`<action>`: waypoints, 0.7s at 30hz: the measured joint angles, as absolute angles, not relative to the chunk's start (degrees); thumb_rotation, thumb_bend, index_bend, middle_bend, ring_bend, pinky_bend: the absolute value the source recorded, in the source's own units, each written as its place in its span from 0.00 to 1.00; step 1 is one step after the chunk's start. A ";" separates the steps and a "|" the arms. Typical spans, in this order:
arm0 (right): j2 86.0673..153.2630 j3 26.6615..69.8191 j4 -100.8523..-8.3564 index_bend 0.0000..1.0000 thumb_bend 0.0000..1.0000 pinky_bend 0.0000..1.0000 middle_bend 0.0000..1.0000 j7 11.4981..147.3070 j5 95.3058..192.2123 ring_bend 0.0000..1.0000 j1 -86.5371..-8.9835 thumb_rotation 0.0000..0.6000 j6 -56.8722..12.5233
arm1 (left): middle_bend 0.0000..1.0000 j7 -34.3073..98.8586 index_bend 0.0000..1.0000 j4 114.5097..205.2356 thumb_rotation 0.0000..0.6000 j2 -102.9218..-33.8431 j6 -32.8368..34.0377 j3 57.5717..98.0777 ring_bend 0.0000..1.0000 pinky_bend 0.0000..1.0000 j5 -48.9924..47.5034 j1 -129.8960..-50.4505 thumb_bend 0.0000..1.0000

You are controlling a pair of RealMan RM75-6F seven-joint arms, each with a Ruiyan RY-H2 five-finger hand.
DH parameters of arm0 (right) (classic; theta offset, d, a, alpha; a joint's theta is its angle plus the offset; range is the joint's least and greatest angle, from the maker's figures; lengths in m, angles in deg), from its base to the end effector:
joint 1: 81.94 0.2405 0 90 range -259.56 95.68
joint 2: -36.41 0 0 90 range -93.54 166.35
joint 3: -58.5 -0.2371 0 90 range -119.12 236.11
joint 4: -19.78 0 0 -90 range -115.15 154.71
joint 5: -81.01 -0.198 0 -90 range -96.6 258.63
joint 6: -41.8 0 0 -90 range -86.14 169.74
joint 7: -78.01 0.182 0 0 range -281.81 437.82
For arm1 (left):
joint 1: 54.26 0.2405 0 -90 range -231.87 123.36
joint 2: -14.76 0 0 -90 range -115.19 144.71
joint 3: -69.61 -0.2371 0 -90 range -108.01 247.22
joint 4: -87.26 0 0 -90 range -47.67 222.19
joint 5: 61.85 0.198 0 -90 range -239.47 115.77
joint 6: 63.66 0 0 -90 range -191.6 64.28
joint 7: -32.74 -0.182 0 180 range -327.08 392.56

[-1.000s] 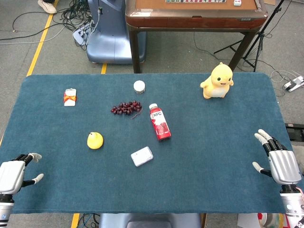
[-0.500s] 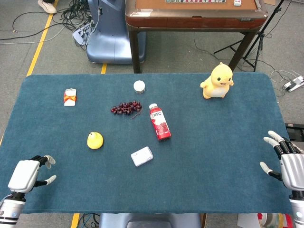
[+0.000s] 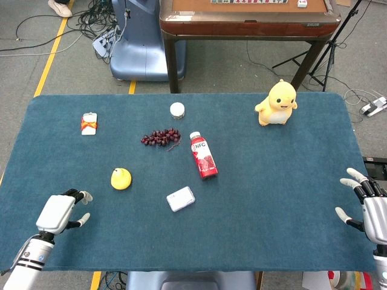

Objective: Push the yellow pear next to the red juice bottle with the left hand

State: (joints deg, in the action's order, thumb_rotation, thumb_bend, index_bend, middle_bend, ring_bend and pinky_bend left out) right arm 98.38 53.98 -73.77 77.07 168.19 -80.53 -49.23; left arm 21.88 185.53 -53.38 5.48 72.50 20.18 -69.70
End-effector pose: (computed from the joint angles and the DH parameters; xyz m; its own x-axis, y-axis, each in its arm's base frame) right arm -0.2862 -0.2036 0.1916 0.4254 0.1063 0.8987 -0.9047 0.0235 0.4254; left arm -0.2422 0.2552 0.0871 0.4301 0.2186 0.8759 0.9004 -0.1747 -0.3986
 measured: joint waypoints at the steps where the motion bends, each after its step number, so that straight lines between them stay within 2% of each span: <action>1: 98.40 53.95 -73.72 0.32 0.13 0.45 0.21 77.13 168.09 0.18 -80.49 1.00 -49.07 | 0.38 20.85 0.34 185.68 1.00 -53.65 5.16 72.75 0.23 0.37 19.44 -70.02 0.32; 4: 98.45 53.94 -73.58 0.33 0.13 0.45 0.21 77.23 167.71 0.18 -80.25 1.00 -48.17 | 0.33 17.93 0.30 186.33 1.00 -54.39 3.90 73.69 0.20 0.34 16.19 -71.12 0.34; 8: 98.55 54.00 -73.44 0.33 0.13 0.45 0.21 77.01 167.31 0.18 -79.84 1.00 -46.94 | 0.25 14.11 0.21 187.17 1.00 -54.84 1.61 74.59 0.18 0.35 11.43 -72.73 0.47; 10: 98.70 54.02 -73.38 0.33 0.13 0.45 0.21 76.79 167.08 0.18 -79.65 1.00 -46.42 | 0.22 11.83 0.18 187.54 1.00 -54.93 0.96 74.73 0.18 0.35 9.89 -73.31 0.49; 14: 98.97 54.17 -73.22 0.33 0.13 0.45 0.21 76.28 166.83 0.18 -79.37 1.00 -45.51 | 0.18 5.74 0.13 188.84 1.00 -55.54 -0.02 74.89 0.15 0.35 5.08 -74.81 0.50; 21: 98.86 54.22 -73.46 0.34 0.13 0.45 0.22 75.86 166.40 0.18 -79.25 1.00 -44.98 | 0.16 1.32 0.13 190.56 1.00 -56.70 -0.89 75.01 0.14 0.35 0.99 -77.34 0.49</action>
